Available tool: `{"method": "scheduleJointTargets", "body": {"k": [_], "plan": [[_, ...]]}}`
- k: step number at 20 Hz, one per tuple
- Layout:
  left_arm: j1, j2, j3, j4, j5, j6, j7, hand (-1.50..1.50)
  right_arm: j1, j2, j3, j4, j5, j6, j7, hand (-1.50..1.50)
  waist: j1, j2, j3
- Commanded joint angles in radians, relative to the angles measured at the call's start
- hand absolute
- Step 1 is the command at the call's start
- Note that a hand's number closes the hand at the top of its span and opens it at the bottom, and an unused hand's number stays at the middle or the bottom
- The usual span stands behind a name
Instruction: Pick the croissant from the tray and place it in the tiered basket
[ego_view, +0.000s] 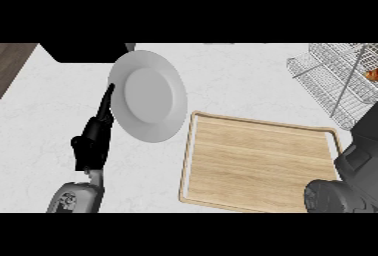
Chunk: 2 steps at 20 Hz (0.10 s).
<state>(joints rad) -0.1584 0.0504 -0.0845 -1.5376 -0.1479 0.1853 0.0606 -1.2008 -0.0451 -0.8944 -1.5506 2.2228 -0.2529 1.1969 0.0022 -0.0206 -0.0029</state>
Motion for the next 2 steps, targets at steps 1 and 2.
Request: {"method": "scheduleJointTargets", "body": {"k": [1,2], "plan": [[-0.002,-0.01,0.002,0.012,0.006,0.002,-0.006,0.0,0.05,0.043,0.075,-0.199,-0.023,0.04,0.151,-1.5,0.005,-0.006,0.0],[-0.023,-0.005,-0.002,0.017,0.0,-0.003,-0.002,0.0,0.074,0.043,0.111,-0.221,-0.003,0.06,0.158,-1.5,0.017,0.0,-0.001]]}}
